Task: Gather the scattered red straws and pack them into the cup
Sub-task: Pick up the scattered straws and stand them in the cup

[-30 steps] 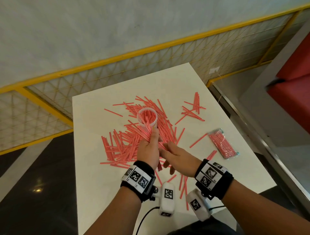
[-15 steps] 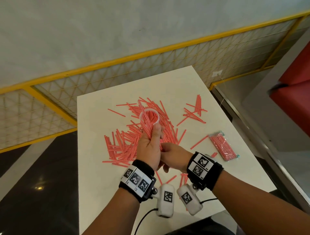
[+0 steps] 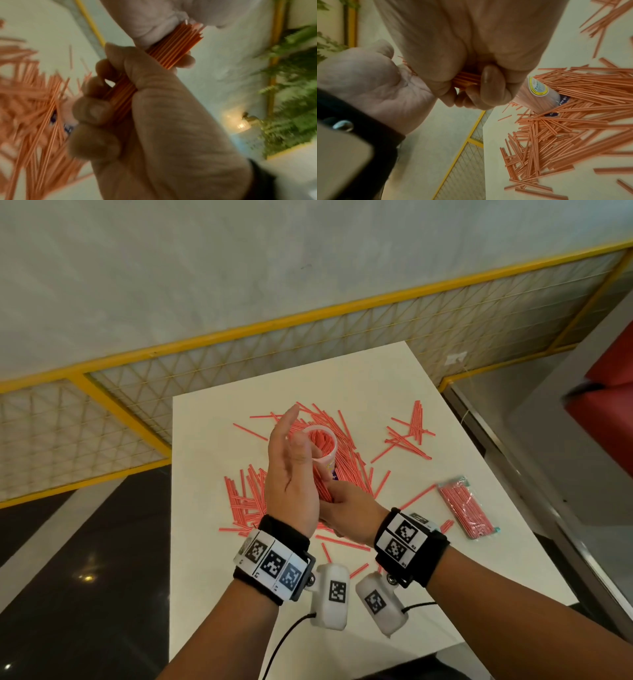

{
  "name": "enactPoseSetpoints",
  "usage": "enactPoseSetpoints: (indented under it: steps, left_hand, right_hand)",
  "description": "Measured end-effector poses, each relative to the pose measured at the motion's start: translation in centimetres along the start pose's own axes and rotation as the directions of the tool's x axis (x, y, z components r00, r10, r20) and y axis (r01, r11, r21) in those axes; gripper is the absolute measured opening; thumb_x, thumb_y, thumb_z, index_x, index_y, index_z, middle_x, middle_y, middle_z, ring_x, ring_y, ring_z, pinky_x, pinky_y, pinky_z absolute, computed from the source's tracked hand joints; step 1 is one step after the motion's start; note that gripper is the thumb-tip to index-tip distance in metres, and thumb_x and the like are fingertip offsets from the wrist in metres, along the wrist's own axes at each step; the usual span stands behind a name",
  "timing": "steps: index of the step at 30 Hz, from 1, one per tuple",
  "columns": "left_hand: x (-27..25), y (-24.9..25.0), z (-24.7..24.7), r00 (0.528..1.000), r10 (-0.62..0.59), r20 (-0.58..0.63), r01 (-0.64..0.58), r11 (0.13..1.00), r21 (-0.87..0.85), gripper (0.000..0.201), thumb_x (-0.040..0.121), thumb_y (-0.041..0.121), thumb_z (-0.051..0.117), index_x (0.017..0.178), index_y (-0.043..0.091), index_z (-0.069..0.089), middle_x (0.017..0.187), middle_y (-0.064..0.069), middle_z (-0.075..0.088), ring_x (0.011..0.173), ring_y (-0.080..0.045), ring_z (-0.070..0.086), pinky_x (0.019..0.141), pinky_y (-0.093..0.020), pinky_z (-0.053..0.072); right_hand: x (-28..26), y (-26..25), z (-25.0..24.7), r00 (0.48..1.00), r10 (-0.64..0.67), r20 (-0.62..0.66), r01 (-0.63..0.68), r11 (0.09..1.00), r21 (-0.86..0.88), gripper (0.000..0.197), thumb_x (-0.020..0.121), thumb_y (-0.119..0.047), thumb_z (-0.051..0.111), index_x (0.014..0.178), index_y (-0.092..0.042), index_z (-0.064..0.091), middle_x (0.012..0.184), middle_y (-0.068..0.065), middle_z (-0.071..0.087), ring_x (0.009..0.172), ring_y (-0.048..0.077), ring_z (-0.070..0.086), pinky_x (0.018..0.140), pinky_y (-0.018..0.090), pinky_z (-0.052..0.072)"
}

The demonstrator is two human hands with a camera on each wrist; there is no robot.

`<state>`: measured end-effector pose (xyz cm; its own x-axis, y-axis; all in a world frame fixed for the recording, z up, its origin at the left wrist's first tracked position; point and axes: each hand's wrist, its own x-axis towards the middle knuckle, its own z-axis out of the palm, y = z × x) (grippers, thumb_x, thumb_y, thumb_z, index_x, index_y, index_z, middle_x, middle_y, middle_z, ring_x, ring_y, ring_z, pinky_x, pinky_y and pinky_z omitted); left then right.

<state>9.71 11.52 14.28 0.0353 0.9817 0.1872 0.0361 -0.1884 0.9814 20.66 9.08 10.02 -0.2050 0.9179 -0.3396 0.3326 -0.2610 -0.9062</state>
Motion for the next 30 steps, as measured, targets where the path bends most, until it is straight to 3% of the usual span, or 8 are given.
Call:
enactPoseSetpoints:
  steps: [4,8,12,16,20,26,28,30]
  left_hand:
    - [0.0,-0.7,-0.7,0.996,0.084,0.030,-0.087,0.991,0.105,0.027,0.112,0.022,0.035,0.115,0.019,0.061,0.087,-0.001,0.064,0.072,-0.021,0.066,0.070,-0.048,0.058]
    - [-0.8,-1.8,-1.1,0.994,0.032,0.106,-0.049,0.985,0.165,0.030,0.111,0.014,0.036,0.095,0.016,0.061,0.081,0.001,0.064,0.078,-0.018,0.064,0.073,-0.033,0.054]
    - [-1.4,-1.9,-0.9,0.992,-0.122,0.025,0.121,0.992,0.028,0.031,0.103,0.014,0.039,0.079,0.014,0.057,0.066,-0.012,0.051,0.061,-0.032,0.049,0.062,-0.043,0.043]
    - [-0.9,-1.7,-1.8,0.962,-0.273,0.004,0.271,0.954,-0.126,0.024,0.082,0.011,0.040,0.067,-0.003,0.054,0.067,-0.020,0.056,0.064,-0.029,0.055,0.064,-0.039,0.047]
    - [-1.4,-1.9,-2.5,0.963,-0.266,0.044,0.268,0.962,-0.047,0.029,0.090,0.004,0.042,0.069,-0.003,0.060,0.072,-0.021,0.062,0.070,-0.025,0.060,0.067,-0.029,0.050]
    - [-2.2,-3.0,-3.2,0.979,-0.128,0.159,0.097,0.977,0.189,0.023,0.101,0.033,0.052,0.085,0.023,0.065,0.085,0.003,0.066,0.083,-0.012,0.063,0.075,-0.027,0.049]
    - [-2.3,-2.4,-3.6,0.983,-0.110,0.145,0.101,0.993,0.068,0.013,0.100,0.033,0.056,0.109,0.029,0.064,0.105,0.005,0.068,0.103,-0.012,0.066,0.085,-0.027,0.053]
    - [-2.7,-1.9,-4.5,0.986,-0.139,0.089,0.140,0.990,-0.009,0.033,0.100,0.031,0.059,0.133,0.031,0.054,0.127,0.012,0.064,0.120,-0.006,0.062,0.094,-0.020,0.053]
  right_hand:
    - [0.4,-0.1,0.1,0.999,-0.024,0.046,0.028,0.996,-0.081,0.029,0.100,-0.021,0.055,0.076,-0.004,0.054,0.057,-0.007,0.044,0.046,0.003,0.037,0.051,0.021,0.034]
    - [0.7,0.2,0.8,0.996,-0.005,0.094,0.024,0.980,-0.197,0.033,0.096,-0.020,0.056,0.065,-0.018,0.044,0.056,-0.004,0.041,0.051,0.012,0.035,0.054,0.029,0.032]
    - [1.3,0.3,1.6,0.997,-0.001,0.083,0.018,0.979,-0.202,0.023,0.090,-0.021,0.053,0.069,-0.029,0.047,0.059,-0.010,0.047,0.056,0.007,0.041,0.057,0.026,0.034]
    - [1.5,0.5,2.2,0.996,0.047,0.075,-0.031,0.979,-0.203,0.016,0.086,-0.028,0.052,0.089,-0.014,0.061,0.073,0.007,0.062,0.065,0.019,0.053,0.066,0.046,0.050]
    - [2.2,0.8,2.4,0.996,-0.006,0.089,0.030,0.963,-0.270,0.017,0.095,-0.013,0.049,0.096,-0.006,0.064,0.073,0.001,0.062,0.069,0.022,0.057,0.066,0.035,0.048]
    - [3.2,0.1,2.2,0.977,-0.171,0.124,0.211,0.746,-0.632,0.024,0.099,-0.017,0.042,0.106,-0.011,0.065,0.105,0.007,0.068,0.098,0.022,0.062,0.089,0.039,0.053]
    - [3.9,-1.0,1.0,0.979,-0.196,0.063,0.198,0.822,-0.533,0.019,0.101,-0.012,0.049,0.105,-0.009,0.068,0.103,0.009,0.070,0.093,0.022,0.066,0.086,0.040,0.057]
    - [5.3,-1.9,-0.5,0.985,-0.160,-0.063,0.124,0.916,-0.380,0.025,0.103,-0.025,0.052,0.084,-0.014,0.063,0.082,0.014,0.069,0.069,0.022,0.064,0.065,0.045,0.059]
